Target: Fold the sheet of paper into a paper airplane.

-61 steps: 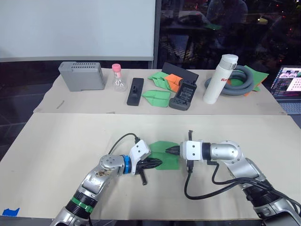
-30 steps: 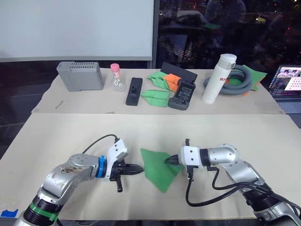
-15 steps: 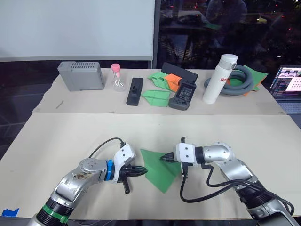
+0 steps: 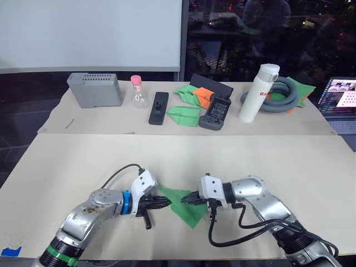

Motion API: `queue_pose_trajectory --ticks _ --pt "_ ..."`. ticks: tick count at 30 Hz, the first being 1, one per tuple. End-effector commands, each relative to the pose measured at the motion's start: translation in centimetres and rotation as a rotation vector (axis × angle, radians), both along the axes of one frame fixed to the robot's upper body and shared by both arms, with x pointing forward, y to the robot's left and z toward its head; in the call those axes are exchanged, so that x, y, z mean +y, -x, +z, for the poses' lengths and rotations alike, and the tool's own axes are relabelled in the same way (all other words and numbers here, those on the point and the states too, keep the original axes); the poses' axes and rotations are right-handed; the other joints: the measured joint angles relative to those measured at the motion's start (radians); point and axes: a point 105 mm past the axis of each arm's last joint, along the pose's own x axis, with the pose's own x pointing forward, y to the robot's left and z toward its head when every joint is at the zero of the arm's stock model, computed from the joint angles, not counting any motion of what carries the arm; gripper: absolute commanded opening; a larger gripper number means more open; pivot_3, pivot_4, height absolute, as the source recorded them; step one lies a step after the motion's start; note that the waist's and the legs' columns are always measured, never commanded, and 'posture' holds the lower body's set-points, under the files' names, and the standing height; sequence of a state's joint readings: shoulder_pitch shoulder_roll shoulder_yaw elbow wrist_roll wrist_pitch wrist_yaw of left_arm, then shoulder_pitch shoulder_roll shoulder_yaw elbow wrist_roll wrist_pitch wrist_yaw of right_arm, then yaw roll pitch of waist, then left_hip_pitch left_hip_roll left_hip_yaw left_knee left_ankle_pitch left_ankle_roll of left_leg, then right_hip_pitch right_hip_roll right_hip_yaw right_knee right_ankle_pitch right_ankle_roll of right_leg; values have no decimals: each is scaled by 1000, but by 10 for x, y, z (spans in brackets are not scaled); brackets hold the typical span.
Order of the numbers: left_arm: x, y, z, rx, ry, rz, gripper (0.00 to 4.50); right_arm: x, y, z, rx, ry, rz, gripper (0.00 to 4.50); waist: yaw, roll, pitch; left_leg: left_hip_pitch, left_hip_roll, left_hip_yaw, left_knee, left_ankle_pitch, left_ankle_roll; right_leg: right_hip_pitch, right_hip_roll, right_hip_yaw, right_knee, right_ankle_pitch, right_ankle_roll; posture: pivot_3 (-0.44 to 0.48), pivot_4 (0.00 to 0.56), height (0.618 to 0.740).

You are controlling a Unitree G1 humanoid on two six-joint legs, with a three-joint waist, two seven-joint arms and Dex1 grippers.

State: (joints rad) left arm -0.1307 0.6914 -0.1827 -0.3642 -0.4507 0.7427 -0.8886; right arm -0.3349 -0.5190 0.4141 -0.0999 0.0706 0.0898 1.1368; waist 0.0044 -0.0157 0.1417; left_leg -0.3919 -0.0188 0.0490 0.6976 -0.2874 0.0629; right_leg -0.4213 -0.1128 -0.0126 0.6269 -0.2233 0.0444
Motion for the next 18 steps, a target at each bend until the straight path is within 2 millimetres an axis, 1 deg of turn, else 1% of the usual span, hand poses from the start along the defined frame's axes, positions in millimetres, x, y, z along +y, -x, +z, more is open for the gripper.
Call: queue_pose_trajectory --ticks 1,3,5,7,11,14,16,18 --pt "24 2 15 -24 -42 23 17 2 2 1 -3 -15 11 0 -6 0 0 0 0 0 0 0 0 0 0 0 0 0 0 0 150 740" --pt "38 -1 25 -46 -60 61 17 2 1 -3 4 -12 10 0 -8 0 0 0 0 0 -1 0 -1 0 0 0 0 0 0 0 150 740" --pt "44 -1 37 -62 -49 65 17 3 2 -7 13 -2 19 0 -8 0 0 1 0 0 -1 0 -1 0 0 0 0 0 0 0 150 740" --pt "40 4 45 -68 -25 31 17 4 3 -11 18 8 25 0 -7 0 0 1 0 0 -1 1 -2 0 0 -1 0 0 0 0 150 740" --pt "18 3 51 -91 54 -21 17 3 3 -15 18 29 27 0 -6 0 0 1 -1 0 -1 2 -4 1 -1 -1 0 0 0 0 150 740" --pt "1 -2 47 -91 84 -53 17 -1 1 -15 6 46 15 0 -5 0 0 1 -1 0 -1 2 -5 1 -1 0 0 0 0 0 150 740" --pt "-7 -4 37 -78 77 -83 17 -4 1 -13 3 40 -2 0 -4 -1 0 1 -1 0 -1 3 -5 1 0 -1 0 0 0 0 150 740" --pt "-12 -7 24 -49 73 -100 17 -6 1 -11 2 34 -21 0 -4 -1 0 1 -1 0 -1 3 -5 2 0 0 0 0 0 0 150 740"
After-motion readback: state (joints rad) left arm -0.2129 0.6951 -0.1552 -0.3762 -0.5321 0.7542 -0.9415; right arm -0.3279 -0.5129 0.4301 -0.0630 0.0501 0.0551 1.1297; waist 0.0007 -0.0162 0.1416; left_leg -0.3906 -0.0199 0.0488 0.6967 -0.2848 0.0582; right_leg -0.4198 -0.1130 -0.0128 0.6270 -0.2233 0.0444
